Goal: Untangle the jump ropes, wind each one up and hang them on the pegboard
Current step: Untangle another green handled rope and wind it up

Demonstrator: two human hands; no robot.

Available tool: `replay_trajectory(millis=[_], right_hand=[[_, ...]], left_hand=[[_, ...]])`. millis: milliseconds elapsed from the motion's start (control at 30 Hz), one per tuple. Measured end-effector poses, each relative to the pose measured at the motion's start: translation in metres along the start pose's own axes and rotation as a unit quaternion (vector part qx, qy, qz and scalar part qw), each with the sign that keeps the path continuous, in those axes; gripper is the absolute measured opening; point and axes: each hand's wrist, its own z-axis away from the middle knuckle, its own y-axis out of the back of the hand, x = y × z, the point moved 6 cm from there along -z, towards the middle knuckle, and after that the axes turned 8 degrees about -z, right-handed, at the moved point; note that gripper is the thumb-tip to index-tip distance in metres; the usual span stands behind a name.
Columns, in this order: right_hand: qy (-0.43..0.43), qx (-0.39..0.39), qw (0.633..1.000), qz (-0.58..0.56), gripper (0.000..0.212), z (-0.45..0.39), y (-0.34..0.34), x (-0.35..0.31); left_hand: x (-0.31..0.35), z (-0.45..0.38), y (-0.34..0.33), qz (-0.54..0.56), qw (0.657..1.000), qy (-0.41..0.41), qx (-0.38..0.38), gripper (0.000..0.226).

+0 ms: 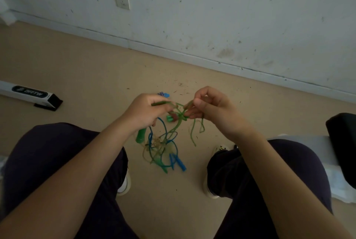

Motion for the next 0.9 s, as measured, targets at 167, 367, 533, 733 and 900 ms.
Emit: replay_trajectory(millis=[167,367,533,733,900], right_hand=[[-0.033,0.05,0.998,0.016,0.01,-0.002,0.006,0.003],[-0.029,0.184,0.982,0.038,0.009,-0.001,0.031,0.002],[-0.062,0.133,0.981,0.123,0.009,0.002,0.027,0.002],[-0.084,0.122,0.959,0.243,0.023,0.003,0.025,0.005],[-0.089,0.066,0.974,0.196,0.022,0.004,0.013,0.006]], left_hand=[[-0.006,-0.002,0.001,-0.047,0.999,0.023,-0.005,0.029],[-0.002,0.007,-0.015,-0.038,0.99,0.027,-0.13,0.031],[0.0,0.005,-0.01,0.044,0.996,0.013,-0.076,0.035],[-0.004,-0.001,0.004,-0.209,0.977,-0.033,0.0,0.033],[0.008,0.006,0.012,0.012,0.999,-0.012,0.03,0.031]])
